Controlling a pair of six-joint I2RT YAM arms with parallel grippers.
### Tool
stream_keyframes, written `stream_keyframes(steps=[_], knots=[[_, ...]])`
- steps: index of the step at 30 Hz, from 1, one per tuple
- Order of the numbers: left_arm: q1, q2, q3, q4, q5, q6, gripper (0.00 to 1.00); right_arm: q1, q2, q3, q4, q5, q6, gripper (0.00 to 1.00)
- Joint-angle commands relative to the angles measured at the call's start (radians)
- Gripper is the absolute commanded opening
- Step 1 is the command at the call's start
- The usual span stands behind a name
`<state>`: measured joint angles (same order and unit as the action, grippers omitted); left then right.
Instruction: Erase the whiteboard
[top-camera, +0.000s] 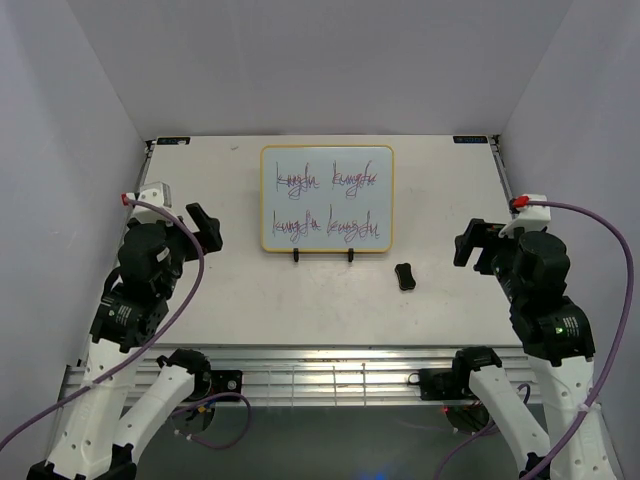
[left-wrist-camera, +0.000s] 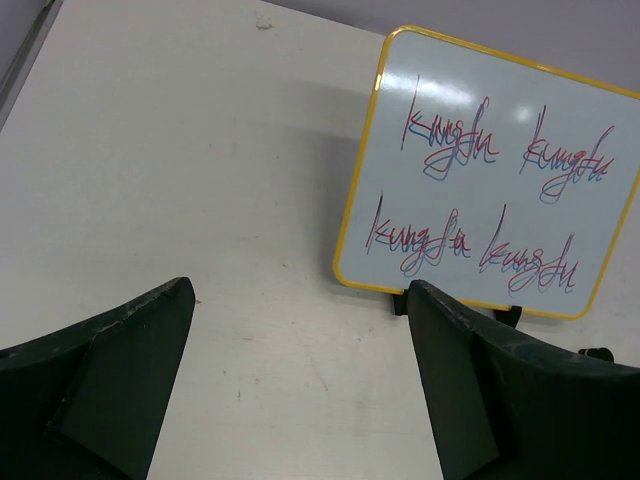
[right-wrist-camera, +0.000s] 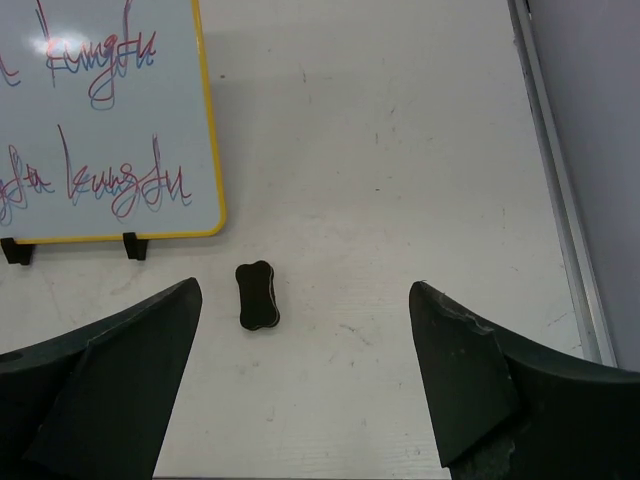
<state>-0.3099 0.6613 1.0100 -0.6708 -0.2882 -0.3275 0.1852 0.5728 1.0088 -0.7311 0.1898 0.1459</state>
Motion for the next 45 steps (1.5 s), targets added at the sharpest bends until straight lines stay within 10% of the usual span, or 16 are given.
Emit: stream_keyframes(steps=[1,13,17,21,28,45], knots=[[-0.003,0.015,0.035,0.01,-0.005,-0.03,0.98,0.0,0.01,-0.009,0.048,-0.009,-0.009,0.9],[-0.003,0.153,-0.062,0.368,0.467,-0.012,0.98,0.002,-0.12,-0.196,0.28,-0.308,0.001,0.9],[0.078,0.46,0.045,0.464,0.64,0.001,0.98,0.0,-0.123,-0.19,0.292,-0.354,0.004,0.9],[0.397,0.685,0.099,0.838,1.287,-0.169,0.98,0.002,-0.119,-0.17,0.272,-0.426,-0.006,0.9],[0.474,1.056,0.182,1.01,1.452,-0.053,0.98,0.002,-0.134,-0.188,0.288,-0.599,-0.002,0.9],[0.373,1.472,0.269,1.387,1.733,-0.361,0.91,0.0,-0.076,-0.205,0.254,-0.704,-0.026,0.9]])
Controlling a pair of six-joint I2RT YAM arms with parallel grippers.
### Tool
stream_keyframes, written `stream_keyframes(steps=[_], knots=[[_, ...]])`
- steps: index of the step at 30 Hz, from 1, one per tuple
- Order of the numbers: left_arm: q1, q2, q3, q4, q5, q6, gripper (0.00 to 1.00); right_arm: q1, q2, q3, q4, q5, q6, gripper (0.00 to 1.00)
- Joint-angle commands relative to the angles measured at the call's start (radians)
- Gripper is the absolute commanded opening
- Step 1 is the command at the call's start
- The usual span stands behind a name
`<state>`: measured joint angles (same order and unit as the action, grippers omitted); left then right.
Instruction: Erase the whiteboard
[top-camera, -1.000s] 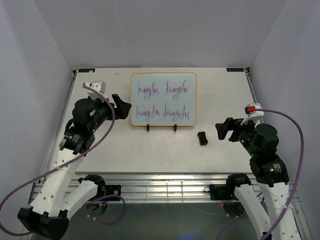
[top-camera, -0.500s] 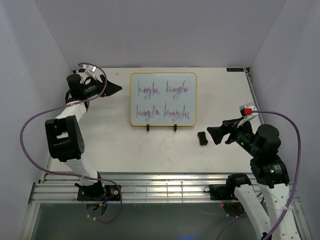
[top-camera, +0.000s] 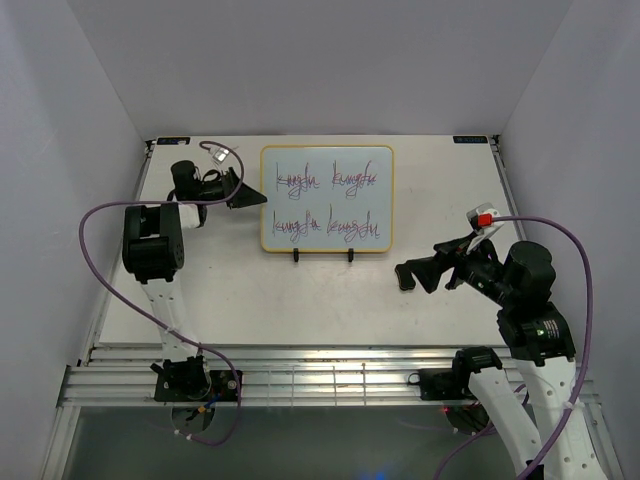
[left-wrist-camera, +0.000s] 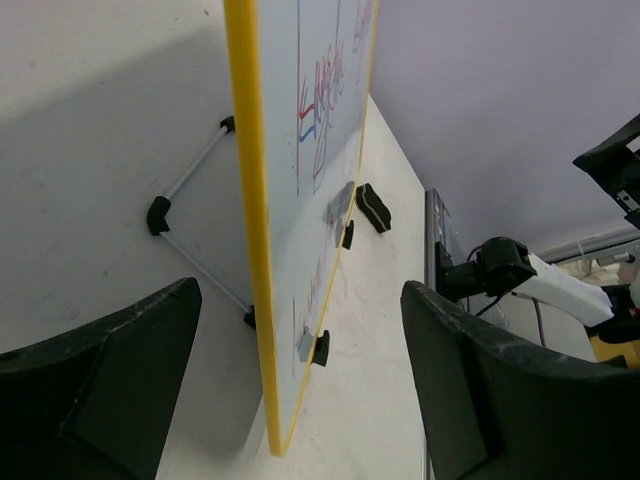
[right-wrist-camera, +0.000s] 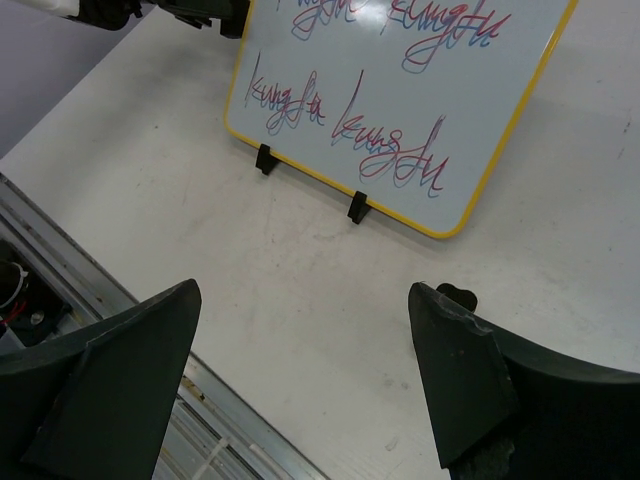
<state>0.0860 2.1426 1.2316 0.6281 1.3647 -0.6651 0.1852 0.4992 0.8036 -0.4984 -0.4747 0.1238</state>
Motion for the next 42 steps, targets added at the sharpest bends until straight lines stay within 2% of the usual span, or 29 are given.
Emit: stream_keyframes(steps=[1,7,11,14,15,16,17,18,23,26,27,28,32,34,39,42], knots=[[-0.031,-0.001,0.051,0.091,0.083,-0.025,0.89,0.0,-0.002,0.0,0.021,-0.036,-0.003,0.9],[-0.057,0.049,0.063,0.183,0.123,-0.105,0.7,0.002,-0.007,0.011,-0.006,-0.002,-0.013,0.91],[-0.071,0.079,0.065,0.295,0.132,-0.198,0.62,0.002,-0.011,0.005,-0.015,0.015,-0.019,0.93],[-0.071,0.123,0.059,0.548,0.145,-0.403,0.49,0.002,-0.021,0.003,-0.022,0.019,-0.019,0.93],[-0.071,0.147,0.068,0.787,0.152,-0.611,0.46,0.002,-0.024,0.003,-0.023,0.019,-0.019,0.94],[-0.071,0.178,0.086,0.905,0.16,-0.716,0.43,0.002,-0.024,0.005,-0.025,0.019,-0.019,0.94],[-0.071,0.235,0.141,0.959,0.172,-0.779,0.34,0.002,-0.027,0.006,-0.025,0.019,-0.019,0.94],[-0.071,0.249,0.155,0.966,0.174,-0.803,0.32,0.002,-0.028,0.008,-0.028,0.018,-0.019,0.94],[-0.071,0.246,0.135,0.963,0.16,-0.769,0.29,0.0,-0.027,0.017,-0.048,0.022,-0.023,0.95],[-0.071,0.257,0.15,0.961,0.157,-0.784,0.14,0.0,-0.025,0.011,-0.04,0.024,-0.021,0.96],[-0.071,0.264,0.163,0.96,0.158,-0.791,0.03,0.002,-0.025,0.008,-0.039,0.024,-0.021,0.96],[-0.069,0.266,0.163,0.961,0.159,-0.792,0.0,0.002,-0.025,0.006,-0.038,0.025,-0.021,0.96],[-0.071,0.232,0.149,0.961,0.154,-0.76,0.0,0.002,-0.014,-0.023,-0.034,0.094,-0.023,0.95],[-0.069,0.217,0.158,0.963,0.16,-0.757,0.0,0.002,-0.014,-0.059,-0.013,0.129,0.008,0.9],[-0.063,0.146,0.132,0.963,0.16,-0.69,0.0,0.002,0.004,-0.147,0.034,0.266,0.131,0.9],[-0.061,0.086,0.101,0.963,0.145,-0.631,0.0,0.002,0.013,-0.176,0.041,0.323,0.139,0.9]])
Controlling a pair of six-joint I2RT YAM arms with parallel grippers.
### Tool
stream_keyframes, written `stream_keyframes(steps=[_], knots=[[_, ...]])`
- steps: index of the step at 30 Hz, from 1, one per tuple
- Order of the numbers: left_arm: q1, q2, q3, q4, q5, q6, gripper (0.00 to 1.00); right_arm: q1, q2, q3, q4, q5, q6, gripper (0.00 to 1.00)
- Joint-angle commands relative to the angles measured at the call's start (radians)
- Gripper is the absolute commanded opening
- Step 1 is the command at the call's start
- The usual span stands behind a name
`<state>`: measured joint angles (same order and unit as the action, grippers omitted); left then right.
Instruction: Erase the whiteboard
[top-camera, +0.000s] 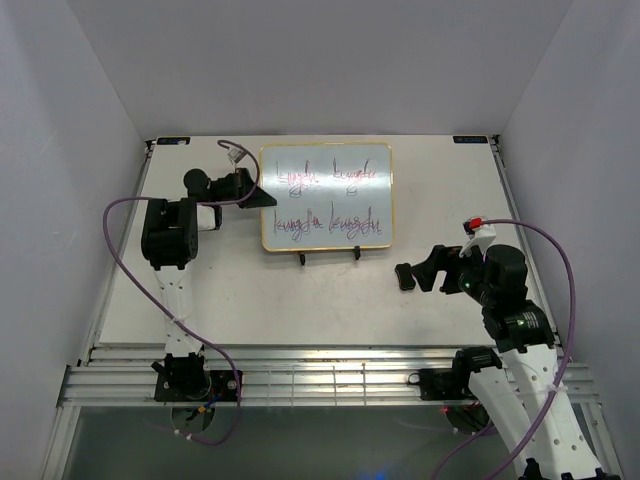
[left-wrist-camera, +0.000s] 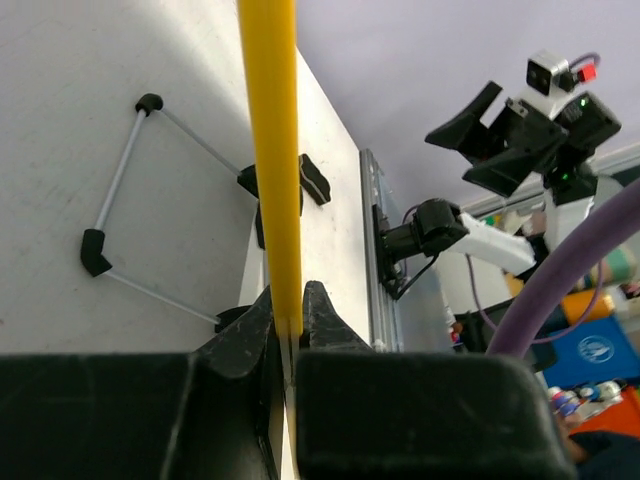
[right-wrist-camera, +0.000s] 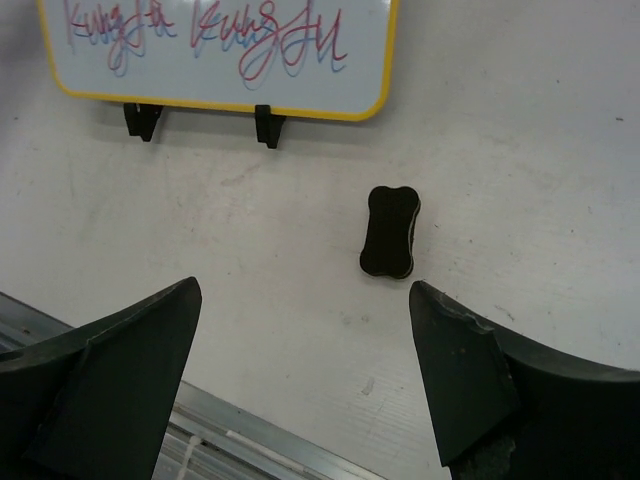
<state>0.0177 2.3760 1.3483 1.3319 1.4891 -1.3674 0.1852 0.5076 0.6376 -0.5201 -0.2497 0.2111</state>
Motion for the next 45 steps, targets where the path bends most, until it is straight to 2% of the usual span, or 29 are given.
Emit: stream_keyframes(steps=[1,6,13,16,19,20,21,23,25,26,28,30,34,38,39,41,45], knots=[[0.008,-0.161,-0.02,0.259,0.017,0.08,0.0,0.002,0.006,-0.012,0.061,0.105,0.051,0.9],[0.011,-0.247,-0.046,0.254,-0.026,0.113,0.0,0.002,0.009,-0.047,0.078,0.145,0.06,0.91],[0.011,-0.346,-0.038,0.236,-0.064,0.122,0.0,0.002,0.115,-0.153,0.182,0.121,0.117,1.0],[0.011,-0.386,-0.034,0.204,-0.076,0.116,0.0,0.0,0.169,-0.165,0.206,0.122,0.117,0.9],[0.011,-0.489,-0.069,0.002,-0.116,0.23,0.0,0.002,0.288,-0.136,0.213,0.121,0.091,0.84],[0.011,-0.53,-0.084,-0.207,-0.134,0.293,0.0,0.003,0.316,-0.121,0.203,0.118,0.083,0.83],[0.011,-0.572,-0.101,-0.326,-0.156,0.433,0.0,0.003,0.342,-0.107,0.198,0.121,0.076,0.82],[0.011,-0.714,-0.176,-0.585,-0.222,0.537,0.0,0.005,0.396,-0.073,0.198,0.141,0.068,0.8],[0.011,-0.808,-0.245,-0.666,-0.257,0.603,0.0,0.007,0.425,-0.05,0.21,0.162,0.05,0.78],[0.011,-0.884,-0.297,-0.76,-0.301,0.611,0.0,0.008,0.436,-0.043,0.215,0.177,0.044,0.77],[0.011,-0.937,-0.322,-0.882,-0.337,0.626,0.0,0.017,0.472,-0.024,0.215,0.173,0.028,0.73],[0.011,-1.029,-0.397,-0.953,-0.346,0.628,0.0,0.033,0.532,0.01,0.204,0.173,0.013,0.71],[0.011,-1.217,-0.495,-1.169,-0.467,0.708,0.0,0.132,0.588,0.023,0.227,0.219,0.008,0.68],[0.014,-1.38,-0.506,-1.519,-0.593,0.846,0.0,0.175,0.637,0.028,0.229,0.278,0.01,0.68],[0.016,-1.414,-0.514,-1.56,-0.648,0.876,0.0,0.178,0.644,0.022,0.232,0.28,0.002,0.67],[0.018,-1.508,-0.521,-1.635,-0.673,0.89,0.0,0.178,0.663,0.016,0.241,0.296,-0.002,0.68],[0.002,-1.589,-0.544,-1.686,-0.623,0.9,0.0,0.183,0.721,0.031,0.238,0.309,-0.026,0.67]])
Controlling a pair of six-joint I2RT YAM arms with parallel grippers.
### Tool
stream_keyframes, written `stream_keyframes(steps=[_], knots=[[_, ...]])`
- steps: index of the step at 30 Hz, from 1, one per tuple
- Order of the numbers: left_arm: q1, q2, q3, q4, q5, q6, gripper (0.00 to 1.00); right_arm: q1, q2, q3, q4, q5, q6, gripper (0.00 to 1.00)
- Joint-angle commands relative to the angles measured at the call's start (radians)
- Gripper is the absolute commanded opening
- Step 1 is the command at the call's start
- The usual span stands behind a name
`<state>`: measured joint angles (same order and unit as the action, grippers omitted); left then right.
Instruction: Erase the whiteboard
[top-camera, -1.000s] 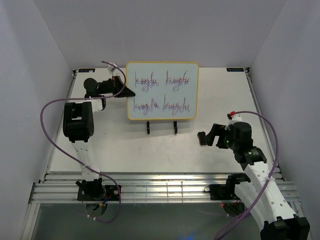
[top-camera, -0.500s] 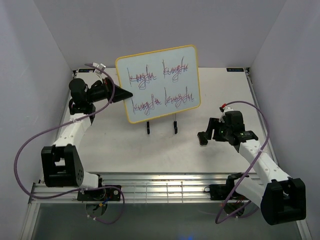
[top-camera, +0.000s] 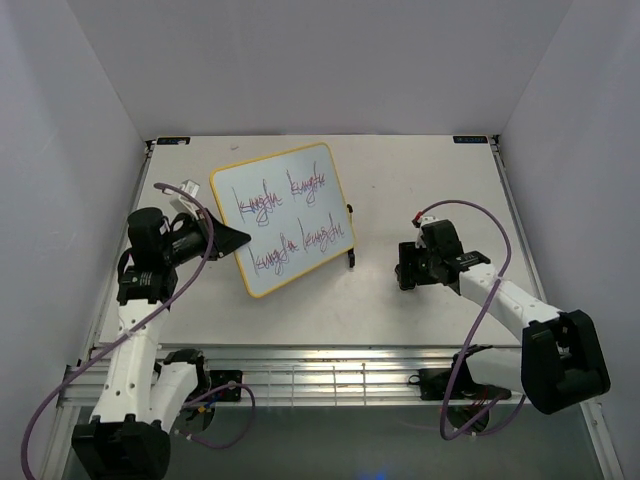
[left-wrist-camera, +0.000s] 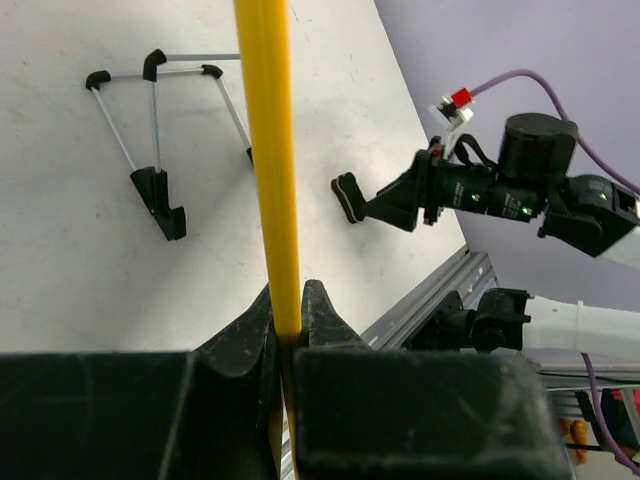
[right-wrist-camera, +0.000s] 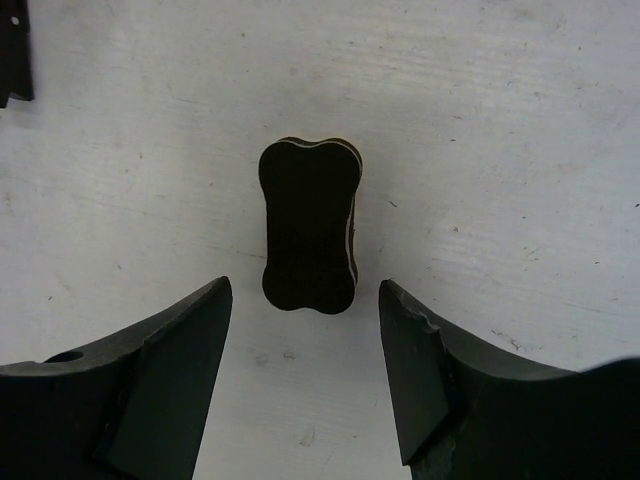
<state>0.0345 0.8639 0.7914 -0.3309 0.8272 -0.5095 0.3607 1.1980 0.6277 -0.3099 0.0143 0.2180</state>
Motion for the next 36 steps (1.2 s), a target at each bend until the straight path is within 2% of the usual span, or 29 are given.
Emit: stream_keyframes(steps=[1,9,17,25,26,28,36], knots=[[-0.019,-0.086,0.008,-0.028,0.053,0.045,0.0,0.012,0.057,0.056,0.026,0.055,-0.042,0.66],[-0.137,-0.164,-0.029,-0.138,0.073,0.098,0.0,0.023,0.152,0.096,0.034,0.069,-0.054,0.63],[-0.159,-0.195,-0.072,-0.217,0.038,0.12,0.0,0.027,0.222,0.105,0.068,0.091,-0.06,0.51],[-0.177,-0.186,-0.103,-0.224,0.039,0.127,0.0,0.029,0.232,0.109,0.081,0.09,-0.065,0.5],[-0.177,-0.183,-0.106,-0.224,0.039,0.127,0.0,0.029,0.233,0.11,0.081,0.09,-0.068,0.49],[-0.179,-0.183,-0.106,-0.223,0.035,0.131,0.0,0.029,0.229,0.113,0.078,0.092,-0.068,0.39],[-0.183,-0.154,-0.106,-0.224,-0.002,0.146,0.0,0.049,0.126,0.139,0.032,0.098,-0.058,0.37]])
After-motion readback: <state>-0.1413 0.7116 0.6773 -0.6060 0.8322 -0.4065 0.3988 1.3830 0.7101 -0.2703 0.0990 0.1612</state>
